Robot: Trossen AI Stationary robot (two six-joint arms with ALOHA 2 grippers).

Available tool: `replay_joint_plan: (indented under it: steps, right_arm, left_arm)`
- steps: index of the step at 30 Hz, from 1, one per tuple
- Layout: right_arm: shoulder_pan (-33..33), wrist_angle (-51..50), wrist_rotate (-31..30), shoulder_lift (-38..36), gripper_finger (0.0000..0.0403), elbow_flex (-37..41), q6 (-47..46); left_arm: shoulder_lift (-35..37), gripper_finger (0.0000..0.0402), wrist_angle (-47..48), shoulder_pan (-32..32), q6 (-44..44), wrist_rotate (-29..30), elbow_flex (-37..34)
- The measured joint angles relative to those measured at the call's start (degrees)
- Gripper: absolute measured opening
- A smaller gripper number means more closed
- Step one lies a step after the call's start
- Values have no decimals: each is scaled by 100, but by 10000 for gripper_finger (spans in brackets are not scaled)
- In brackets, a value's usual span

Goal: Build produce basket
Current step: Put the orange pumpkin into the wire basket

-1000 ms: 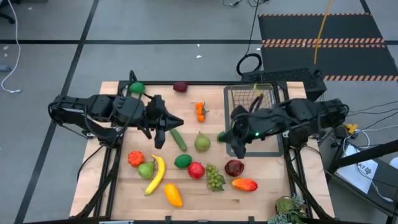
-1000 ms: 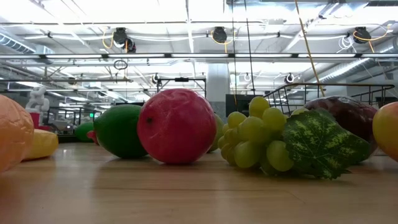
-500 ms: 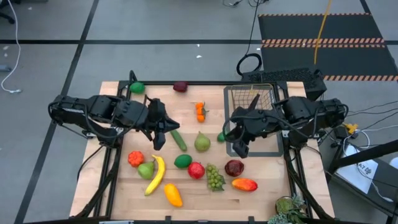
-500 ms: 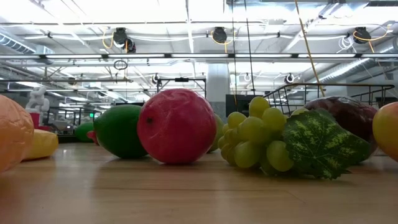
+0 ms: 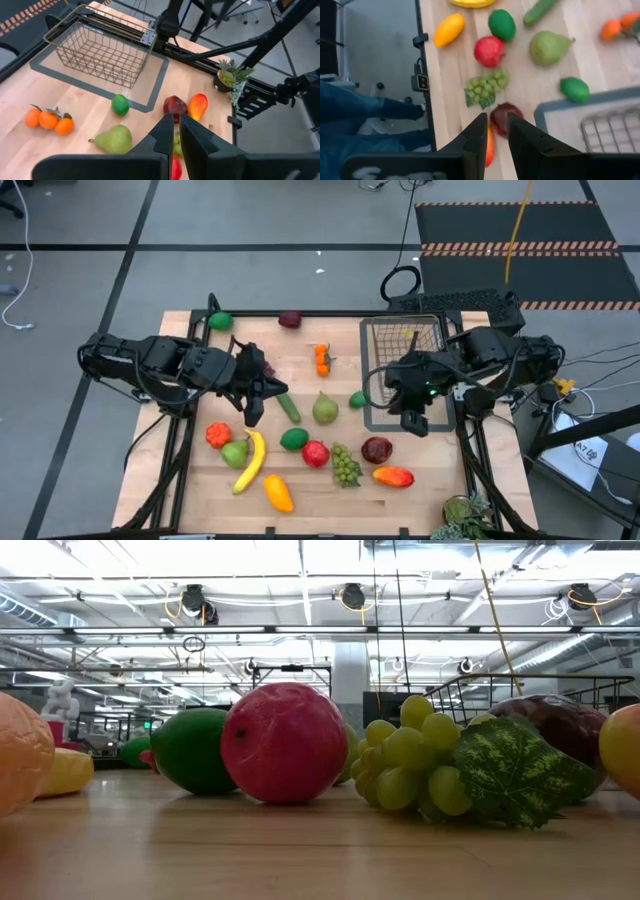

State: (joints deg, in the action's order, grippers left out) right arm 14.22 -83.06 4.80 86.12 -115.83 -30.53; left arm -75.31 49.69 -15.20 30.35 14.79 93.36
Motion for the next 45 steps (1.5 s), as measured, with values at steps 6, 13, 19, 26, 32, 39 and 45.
replay_joint_plan:
  steps: [6,13,19,26,32,39,45]
  right_arm:
    - [90,-52,15,-310,64,0,-605]
    - [258,-39,122,-605,63,-2,-1283]
    - [531,-37,-20,-530,63,-2,-1599]
    - [784,4,-474,-458,63,-2,-1966]
    - [923,209,-945,-457,63,-2,-2124]
    - [942,206,-1158,-456,63,-2,-2244]
    - [949,180,-1402,-456,63,-2,-2277]
  left_arm:
    - [0,31,2,-81,2,5,0]
    - [0,31,5,-107,-5,7,0]
    - [0,31,35,-324,-5,6,0]
    - [0,31,409,-818,168,24,0]
    - [0,31,1401,-1217,764,26,-2]
    - [1,42,2414,-1449,1556,27,-65]
    - [0,125,3196,-1316,2581,-170,-495]
